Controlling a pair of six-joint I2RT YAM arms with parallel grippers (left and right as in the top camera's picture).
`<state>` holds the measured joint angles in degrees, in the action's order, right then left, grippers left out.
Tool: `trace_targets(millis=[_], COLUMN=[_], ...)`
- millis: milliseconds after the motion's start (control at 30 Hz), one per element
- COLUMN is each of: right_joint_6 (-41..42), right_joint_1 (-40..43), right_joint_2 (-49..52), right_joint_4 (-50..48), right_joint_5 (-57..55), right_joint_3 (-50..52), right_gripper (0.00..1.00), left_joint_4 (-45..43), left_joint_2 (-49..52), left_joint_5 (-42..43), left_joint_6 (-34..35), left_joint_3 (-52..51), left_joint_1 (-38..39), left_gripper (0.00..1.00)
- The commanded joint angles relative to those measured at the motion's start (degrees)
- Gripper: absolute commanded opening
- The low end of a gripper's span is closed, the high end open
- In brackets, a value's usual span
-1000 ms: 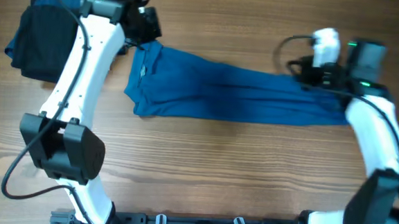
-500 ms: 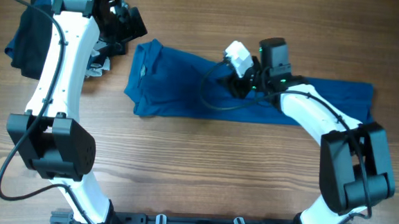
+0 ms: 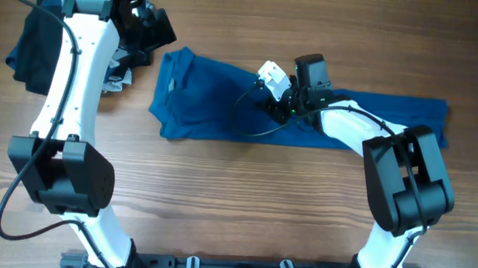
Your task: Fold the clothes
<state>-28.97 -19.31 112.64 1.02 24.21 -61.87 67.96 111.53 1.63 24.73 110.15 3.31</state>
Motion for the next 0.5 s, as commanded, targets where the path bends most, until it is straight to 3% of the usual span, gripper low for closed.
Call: trace_targets(millis=[0, 233, 333, 467], right_joint_6=[0.6, 0.5, 0.6, 1.2], right_joint_1=[0.0, 0.0, 0.0, 0.0], right_joint_2=[0.1, -0.4, -0.7, -1.0], right_joint_4=[1.7, 7.4, 10.6, 15.8], right_joint_5=[1.2, 2.2, 4.4, 5.6], right_joint_3=[-0.2, -0.3, -2.7, -7.0], right_gripper=[0.45, 0.57, 0.52, 0.35], left_joint_4=[0.0, 0.0, 0.0, 0.0], left_joint_2=[0.1, 0.1, 0.1, 0.1], left_joint_5=[0.9, 0.9, 0.9, 0.9], left_joint_6=[0.2, 0.2, 0.2, 0.2], left_joint_3=[-0.3, -0.3, -0.3, -0.3], left_joint_1=[-0.1, -0.1, -0.1, -0.1], left_gripper=[1.0, 1.0, 1.0, 1.0])
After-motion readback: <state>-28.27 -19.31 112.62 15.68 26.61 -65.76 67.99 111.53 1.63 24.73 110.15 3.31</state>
